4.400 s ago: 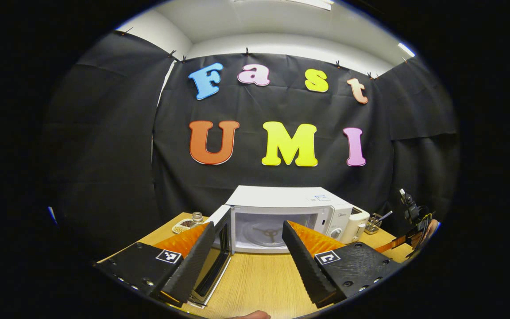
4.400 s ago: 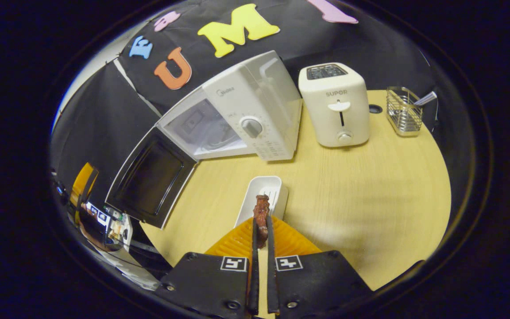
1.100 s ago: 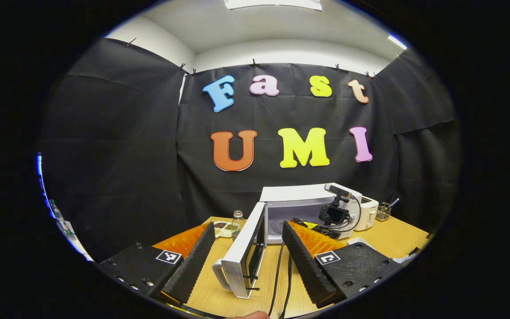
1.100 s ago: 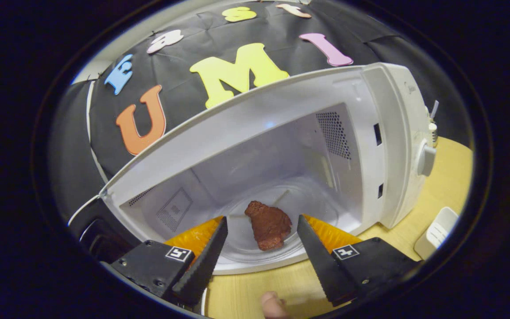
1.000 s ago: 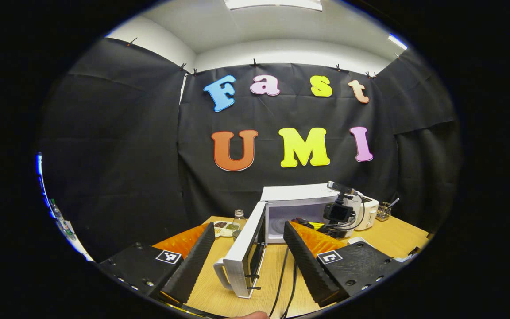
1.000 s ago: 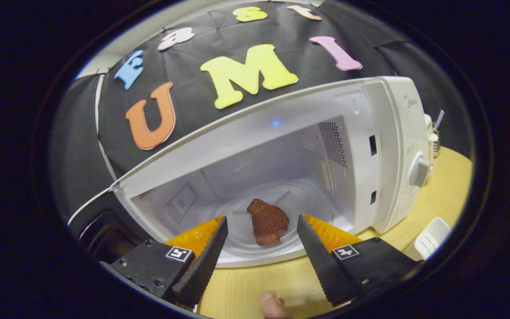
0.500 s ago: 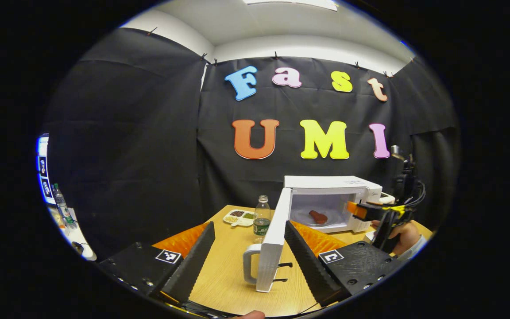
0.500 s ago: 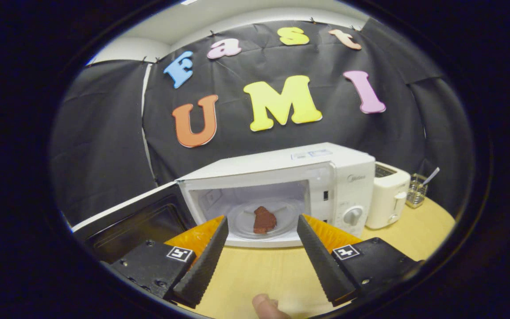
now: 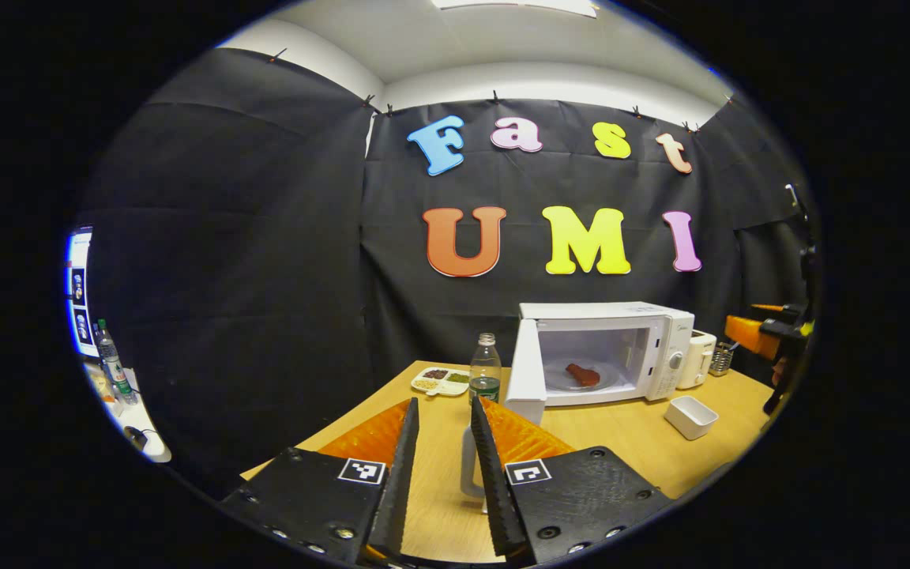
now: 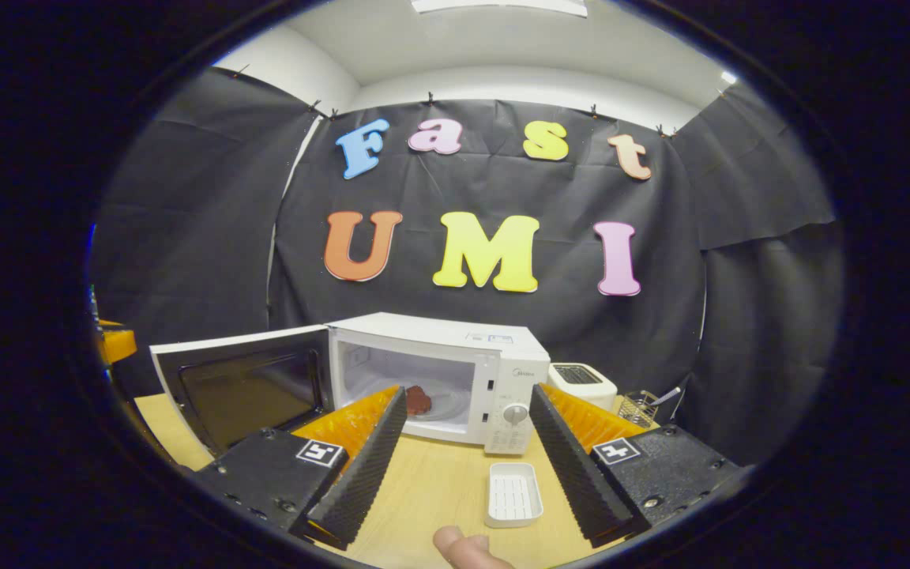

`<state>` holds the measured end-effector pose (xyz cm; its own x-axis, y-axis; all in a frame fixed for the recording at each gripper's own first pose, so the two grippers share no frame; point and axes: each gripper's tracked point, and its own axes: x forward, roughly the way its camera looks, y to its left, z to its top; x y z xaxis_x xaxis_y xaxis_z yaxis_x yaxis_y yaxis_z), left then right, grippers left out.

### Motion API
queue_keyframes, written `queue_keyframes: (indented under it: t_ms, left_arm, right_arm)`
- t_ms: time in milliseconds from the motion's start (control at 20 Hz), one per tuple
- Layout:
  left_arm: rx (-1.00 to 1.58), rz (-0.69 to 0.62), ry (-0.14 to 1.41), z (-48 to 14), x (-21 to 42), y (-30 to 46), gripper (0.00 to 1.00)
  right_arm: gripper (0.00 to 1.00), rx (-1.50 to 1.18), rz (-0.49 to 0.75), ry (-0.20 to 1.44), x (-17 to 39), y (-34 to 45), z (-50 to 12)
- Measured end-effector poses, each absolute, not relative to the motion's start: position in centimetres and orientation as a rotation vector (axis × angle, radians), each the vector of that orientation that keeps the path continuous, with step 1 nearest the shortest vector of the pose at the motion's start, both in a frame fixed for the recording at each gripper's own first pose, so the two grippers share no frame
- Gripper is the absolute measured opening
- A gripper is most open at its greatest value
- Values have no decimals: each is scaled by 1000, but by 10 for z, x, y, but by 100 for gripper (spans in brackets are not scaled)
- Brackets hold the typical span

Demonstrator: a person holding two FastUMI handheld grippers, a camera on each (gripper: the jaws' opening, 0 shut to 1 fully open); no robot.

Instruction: Open the microwave oven with the left hand, put the food in, and close the microwave oven.

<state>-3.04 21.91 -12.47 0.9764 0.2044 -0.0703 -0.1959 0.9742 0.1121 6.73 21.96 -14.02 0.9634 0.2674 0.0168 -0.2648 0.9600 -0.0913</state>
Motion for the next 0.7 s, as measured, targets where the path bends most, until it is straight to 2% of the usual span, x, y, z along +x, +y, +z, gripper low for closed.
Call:
queue_keyframes:
  t_ms: [100,150,200,250,550,600,650,700]
  left_arm:
    - [113,229,99,-138,-28,225,39]
    - [109,234,97,-146,-25,227,31]
    - [95,265,80,-141,-23,234,31]
    - [80,290,67,-138,-28,239,0]
    - [76,267,98,-156,-8,247,0]
    - [76,258,111,-162,-4,245,0]
    - [76,250,128,-169,1,245,0]
    - [80,236,149,-176,7,242,0]
  right_arm:
    - [100,-76,282,-43,58,213,-133]
    - [92,-79,281,-46,54,208,-132]
    - [92,-86,280,-46,51,205,-133]
    - [93,-91,285,-44,48,203,-134]
    - [93,-111,315,-45,39,198,-137]
    - [100,-112,319,-49,38,198,-136]
    - [100,-109,321,-49,36,196,-136]
    - [94,-100,321,-51,35,194,-136]
